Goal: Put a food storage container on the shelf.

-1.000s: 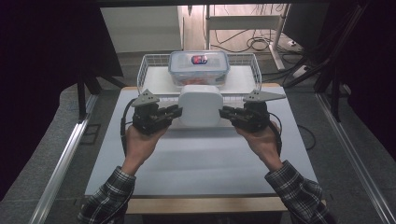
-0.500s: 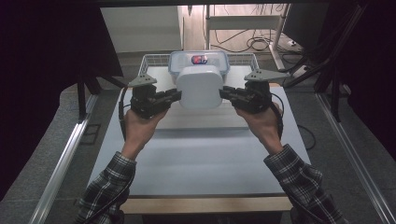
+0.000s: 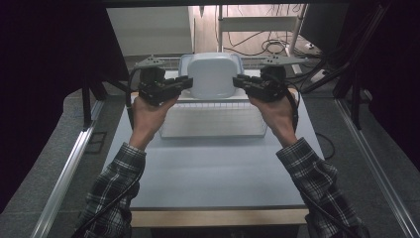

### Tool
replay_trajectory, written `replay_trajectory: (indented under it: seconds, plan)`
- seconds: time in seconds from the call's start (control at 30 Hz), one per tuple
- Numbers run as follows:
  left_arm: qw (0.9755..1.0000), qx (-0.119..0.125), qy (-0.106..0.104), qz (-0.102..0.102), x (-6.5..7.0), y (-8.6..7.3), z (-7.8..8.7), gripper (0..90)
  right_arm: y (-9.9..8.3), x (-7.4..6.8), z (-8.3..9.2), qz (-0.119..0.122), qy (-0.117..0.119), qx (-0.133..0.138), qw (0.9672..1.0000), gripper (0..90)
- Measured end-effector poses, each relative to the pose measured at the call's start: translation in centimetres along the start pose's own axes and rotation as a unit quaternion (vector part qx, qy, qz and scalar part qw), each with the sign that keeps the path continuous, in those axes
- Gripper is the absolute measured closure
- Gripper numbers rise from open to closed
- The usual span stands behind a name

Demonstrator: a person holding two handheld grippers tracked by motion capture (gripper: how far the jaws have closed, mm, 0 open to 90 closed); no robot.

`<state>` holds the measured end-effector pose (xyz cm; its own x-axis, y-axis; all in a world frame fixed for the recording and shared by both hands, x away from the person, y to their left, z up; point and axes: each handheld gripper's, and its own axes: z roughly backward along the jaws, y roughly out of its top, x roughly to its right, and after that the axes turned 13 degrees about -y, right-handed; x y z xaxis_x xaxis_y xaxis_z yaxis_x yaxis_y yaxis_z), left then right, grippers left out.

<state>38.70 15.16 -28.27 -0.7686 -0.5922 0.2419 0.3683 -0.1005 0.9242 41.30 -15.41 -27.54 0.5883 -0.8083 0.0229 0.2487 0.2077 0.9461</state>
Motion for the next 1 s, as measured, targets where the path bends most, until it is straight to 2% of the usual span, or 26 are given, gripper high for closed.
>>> replay_trajectory:
  seconds: [0.47,0.73,0.9,1.0]
  plan:
    - [0.9999,0.008,0.005,0.01,-1.8,2.4,-0.7,77.3,2.6,1.4,-2.1,-0.015,-0.006,-0.001,0.9999,77.1]
    - [0.9997,0.01,0.0,0.022,-3.1,3.4,-1.4,76.8,3.4,2.2,-3.4,-0.026,-0.01,-0.007,0.9996,76.2]
    - [0.9994,0.02,-0.008,0.028,-3.4,3.6,-1.6,72.1,3.5,2.3,-4.0,-0.026,-0.013,-0.011,0.9995,75.3]
    - [0.9995,0.018,-0.005,0.026,-3.5,3.7,-1.7,71.2,3.6,2.6,-4.2,-0.029,-0.013,-0.01,0.9995,74.3]
